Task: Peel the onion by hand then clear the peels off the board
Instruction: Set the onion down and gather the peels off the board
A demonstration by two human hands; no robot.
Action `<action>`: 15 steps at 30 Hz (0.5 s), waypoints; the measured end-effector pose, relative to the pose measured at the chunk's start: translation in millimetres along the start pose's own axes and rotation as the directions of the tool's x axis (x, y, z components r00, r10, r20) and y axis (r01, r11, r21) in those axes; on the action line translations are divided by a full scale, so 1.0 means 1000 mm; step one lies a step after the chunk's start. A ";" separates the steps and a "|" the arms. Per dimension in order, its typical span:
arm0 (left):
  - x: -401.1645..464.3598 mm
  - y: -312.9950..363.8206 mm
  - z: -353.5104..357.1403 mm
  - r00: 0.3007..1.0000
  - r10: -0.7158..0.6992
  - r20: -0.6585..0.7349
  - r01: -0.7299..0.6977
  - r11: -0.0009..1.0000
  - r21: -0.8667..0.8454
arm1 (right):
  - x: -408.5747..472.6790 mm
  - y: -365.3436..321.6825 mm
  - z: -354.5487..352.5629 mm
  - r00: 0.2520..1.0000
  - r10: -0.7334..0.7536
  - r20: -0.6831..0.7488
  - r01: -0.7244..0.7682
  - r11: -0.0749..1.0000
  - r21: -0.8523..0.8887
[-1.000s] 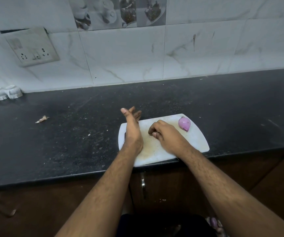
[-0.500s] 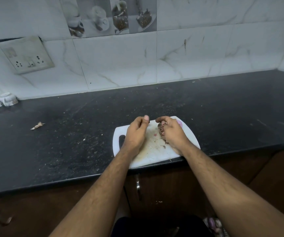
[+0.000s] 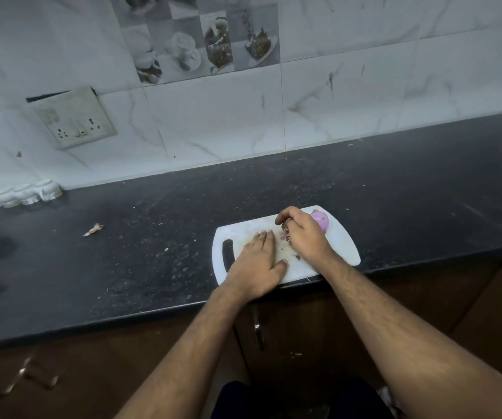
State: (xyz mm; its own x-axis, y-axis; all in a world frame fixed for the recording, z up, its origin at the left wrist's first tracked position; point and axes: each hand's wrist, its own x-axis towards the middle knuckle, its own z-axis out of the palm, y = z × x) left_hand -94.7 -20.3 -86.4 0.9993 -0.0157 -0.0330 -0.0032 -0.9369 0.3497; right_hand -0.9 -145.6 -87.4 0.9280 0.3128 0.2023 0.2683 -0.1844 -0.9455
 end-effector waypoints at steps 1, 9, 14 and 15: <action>0.004 0.004 0.000 1.000 -0.003 0.013 0.003 1.000 0.007 | -0.001 -0.001 0.000 1.000 0.023 -0.014 -0.023 0.999 0.027; 0.035 0.008 0.007 0.991 -0.024 -0.132 0.040 0.992 0.120 | -0.001 -0.010 -0.017 0.961 0.275 -0.013 -0.230 0.829 0.510; 0.051 -0.005 -0.004 0.985 0.001 -0.171 0.000 1.000 0.001 | 0.000 -0.007 -0.017 0.959 0.284 -0.006 -0.236 0.808 0.540; 0.054 -0.008 -0.004 0.982 -0.006 -0.189 -0.004 0.999 -0.054 | -0.001 -0.008 -0.017 0.960 0.281 -0.006 -0.234 0.811 0.536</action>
State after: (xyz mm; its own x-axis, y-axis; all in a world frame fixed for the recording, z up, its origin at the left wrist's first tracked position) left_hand -40.8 -12.0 -87.6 0.9882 0.0564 0.1425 -0.0054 -0.9164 0.4002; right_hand 0.4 -160.0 -75.4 0.9676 0.2425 -0.0702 -0.1383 0.2763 -0.9511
